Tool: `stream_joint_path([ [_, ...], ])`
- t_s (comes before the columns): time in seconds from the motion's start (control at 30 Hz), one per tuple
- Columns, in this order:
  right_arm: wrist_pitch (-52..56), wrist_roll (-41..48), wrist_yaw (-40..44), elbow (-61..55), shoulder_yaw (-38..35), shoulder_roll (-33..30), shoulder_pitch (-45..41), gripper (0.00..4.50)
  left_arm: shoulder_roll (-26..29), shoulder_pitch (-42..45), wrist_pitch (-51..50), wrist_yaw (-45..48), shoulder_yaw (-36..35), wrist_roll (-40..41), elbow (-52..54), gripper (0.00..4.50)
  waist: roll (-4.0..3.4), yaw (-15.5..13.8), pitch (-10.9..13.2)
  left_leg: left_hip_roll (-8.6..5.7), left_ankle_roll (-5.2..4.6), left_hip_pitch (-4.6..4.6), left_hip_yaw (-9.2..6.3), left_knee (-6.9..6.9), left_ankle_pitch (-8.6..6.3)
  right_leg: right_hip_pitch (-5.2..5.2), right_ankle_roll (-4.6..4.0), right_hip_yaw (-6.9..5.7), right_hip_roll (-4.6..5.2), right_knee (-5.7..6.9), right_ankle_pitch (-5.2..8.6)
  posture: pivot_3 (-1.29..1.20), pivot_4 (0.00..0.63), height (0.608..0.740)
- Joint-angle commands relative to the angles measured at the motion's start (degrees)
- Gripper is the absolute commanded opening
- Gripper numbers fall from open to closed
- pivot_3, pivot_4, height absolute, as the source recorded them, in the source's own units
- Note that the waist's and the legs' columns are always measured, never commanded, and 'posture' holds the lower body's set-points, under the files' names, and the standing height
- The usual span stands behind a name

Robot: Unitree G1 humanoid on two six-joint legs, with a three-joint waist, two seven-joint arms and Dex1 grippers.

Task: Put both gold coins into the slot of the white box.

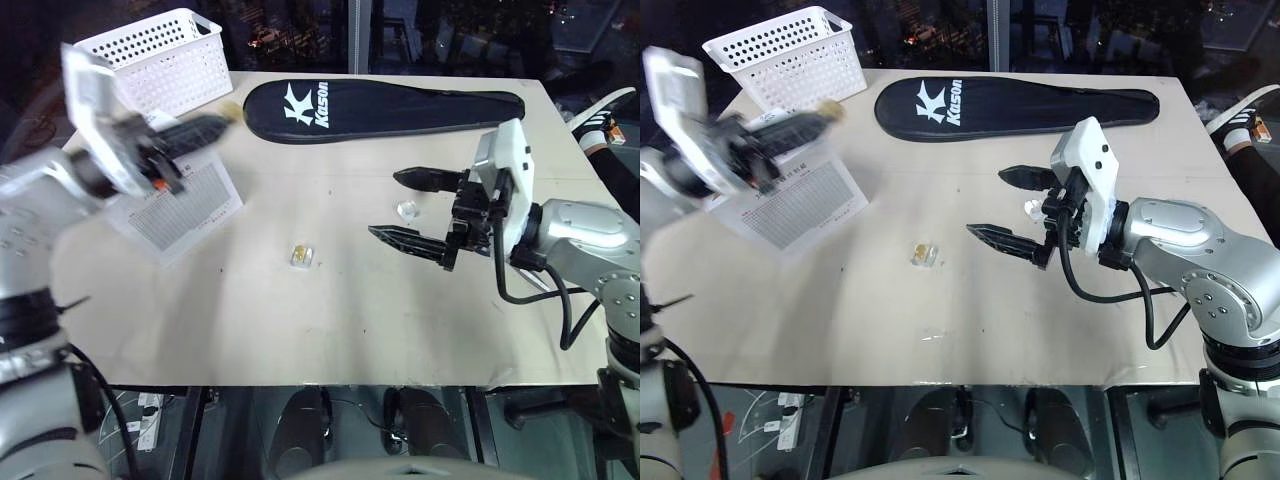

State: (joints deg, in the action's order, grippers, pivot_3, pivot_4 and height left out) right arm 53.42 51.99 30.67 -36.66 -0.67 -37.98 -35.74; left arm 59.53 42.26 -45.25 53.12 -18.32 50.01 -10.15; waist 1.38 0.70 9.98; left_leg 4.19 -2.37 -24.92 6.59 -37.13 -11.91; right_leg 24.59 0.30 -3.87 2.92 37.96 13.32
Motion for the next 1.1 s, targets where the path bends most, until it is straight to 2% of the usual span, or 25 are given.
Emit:
stream_joint_path([
  [0.03, -2.30, 0.74, 0.91, -2.49, -2.61, -0.47, -0.96, 4.48, 5.96, 8.56, 5.76, 8.05, 4.36, -9.50, -15.40, 0.00, 0.01, 0.01, 0.01, -0.01, 0.00, -0.01, 0.03, 0.01, 0.00, 0.01, 0.00, 0.00, 0.00, -0.01, 0.00, 0.00, 0.150, 0.740],
  [0.13, -4.21, 2.46, 2.96, -2.04, -3.77, 0.30, -0.26, 4.48, 8.87, 16.47, 10.04, 16.60, 12.00, -18.82, -27.15, 0.00, 0.03, -0.23, 0.00, -0.02, 0.00, -0.04, 0.08, 0.01, 0.00, 0.01, -0.01, 0.02, 0.04, -0.06, 0.00, 0.00, 0.150, 0.740],
  [0.23, -5.94, 3.37, 4.49, -1.78, -4.72, 0.63, 0.84, 4.48, 9.75, 24.65, 18.85, 22.47, 18.25, -29.20, -41.03, 0.00, 0.18, -0.49, -0.01, -0.07, -0.01, -0.17, 0.16, -0.07, -0.01, 0.04, -0.02, -0.10, 0.05, -0.08, 0.00, 0.00, 0.150, 0.740],
  [0.43, -8.62, 2.97, 5.67, -3.24, -5.29, -0.15, 3.74, 4.48, 9.41, 32.61, 28.67, 27.40, 22.68, -40.78, -55.42, 0.00, 0.29, -0.32, -0.02, -0.01, -0.03, -0.45, -0.03, -0.13, -0.02, 0.30, -0.03, -0.09, 0.07, -0.05, 0.00, 0.00, 0.150, 0.740],
  [0.53, -9.73, 3.05, 5.51, -4.36, -5.46, -0.37, 5.32, 4.48, 8.98, 34.14, 31.67, 28.48, 23.42, -44.61, -58.72, 0.00, 0.31, -0.26, -0.04, 0.00, -0.02, -0.97, -0.07, -0.29, 0.00, 0.75, -0.18, -0.12, 0.06, 0.05, -0.12, 0.00, 0.150, 0.740],
  [1.1, -12.23, 3.10, 5.59, -6.12, -4.78, -1.05, 7.10, 4.48, 6.51, 34.37, 37.68, 26.80, 21.54, -52.82, -63.25, 0.00, 0.41, -0.14, -0.06, 0.00, -0.03, -0.93, -0.07, -0.39, 0.00, 0.73, -0.03, -0.11, 0.07, 0.17, -0.03, 0.00, 0.150, 0.740],
])
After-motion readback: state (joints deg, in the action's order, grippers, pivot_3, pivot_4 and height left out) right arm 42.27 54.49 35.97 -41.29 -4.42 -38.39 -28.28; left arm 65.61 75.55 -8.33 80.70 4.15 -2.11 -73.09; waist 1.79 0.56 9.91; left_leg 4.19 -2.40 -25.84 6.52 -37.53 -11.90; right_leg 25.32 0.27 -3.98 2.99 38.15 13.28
